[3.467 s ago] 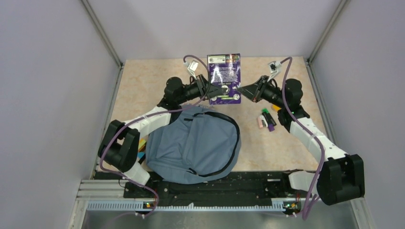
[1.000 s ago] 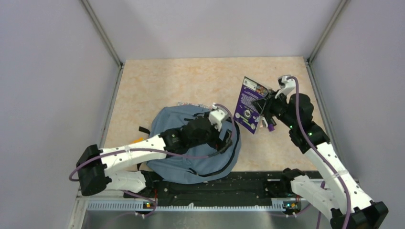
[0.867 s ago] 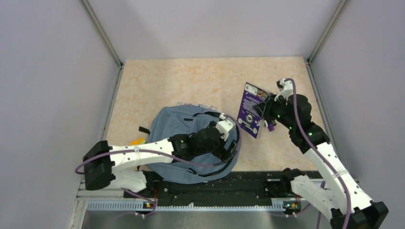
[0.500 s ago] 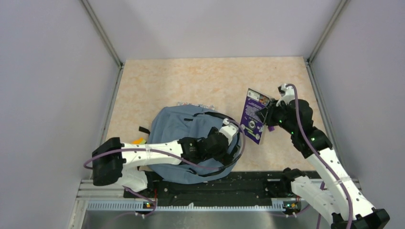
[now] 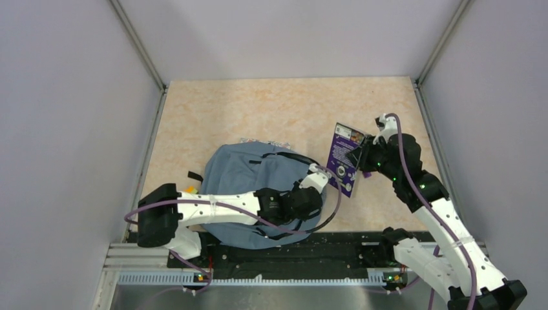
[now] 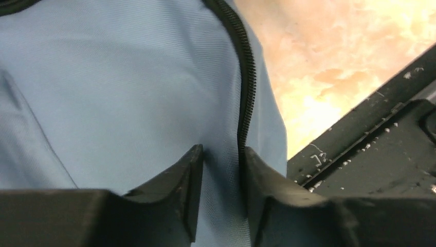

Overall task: Pack the student bag
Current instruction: Place the book in the student bag.

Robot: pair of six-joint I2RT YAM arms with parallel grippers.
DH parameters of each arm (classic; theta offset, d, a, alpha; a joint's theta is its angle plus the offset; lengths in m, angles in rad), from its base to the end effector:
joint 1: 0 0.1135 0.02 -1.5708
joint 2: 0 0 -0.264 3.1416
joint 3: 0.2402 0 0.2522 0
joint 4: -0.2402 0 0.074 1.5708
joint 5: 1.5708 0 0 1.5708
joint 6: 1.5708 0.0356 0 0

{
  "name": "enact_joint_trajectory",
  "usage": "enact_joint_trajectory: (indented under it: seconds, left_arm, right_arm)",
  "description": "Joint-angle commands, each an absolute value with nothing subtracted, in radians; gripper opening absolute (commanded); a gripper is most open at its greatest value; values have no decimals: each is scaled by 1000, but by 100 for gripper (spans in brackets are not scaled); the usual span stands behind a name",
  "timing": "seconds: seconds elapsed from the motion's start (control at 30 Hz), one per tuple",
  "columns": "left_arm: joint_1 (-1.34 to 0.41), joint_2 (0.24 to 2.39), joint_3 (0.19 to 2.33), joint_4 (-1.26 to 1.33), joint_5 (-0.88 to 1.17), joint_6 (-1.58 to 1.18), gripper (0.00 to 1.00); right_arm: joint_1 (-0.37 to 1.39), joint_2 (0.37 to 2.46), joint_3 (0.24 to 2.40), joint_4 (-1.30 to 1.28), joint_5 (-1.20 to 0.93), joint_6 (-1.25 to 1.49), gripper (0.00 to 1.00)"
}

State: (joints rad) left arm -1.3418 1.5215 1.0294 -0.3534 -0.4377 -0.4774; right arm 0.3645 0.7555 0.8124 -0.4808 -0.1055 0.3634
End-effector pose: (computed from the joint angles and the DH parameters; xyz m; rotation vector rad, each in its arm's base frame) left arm 0.0877 -0.3099 0.2348 0.8003 2.2060 -0.3809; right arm 0.1563 0.0636 0.3233 -0.0706 2.0371 0.5689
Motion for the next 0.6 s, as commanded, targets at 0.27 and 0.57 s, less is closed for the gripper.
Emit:
enact_joint_trajectory:
  seconds: [0.27,0.57]
  left_arm:
    - [-1332,1331,1004,-273,-559,-439,0]
    - [-1253,1197,1016,-285,-665,-428,0]
  right_arm:
    - [370,766,954,-482,-192,442,0]
    - [369,760,894,-388,-320,524,0]
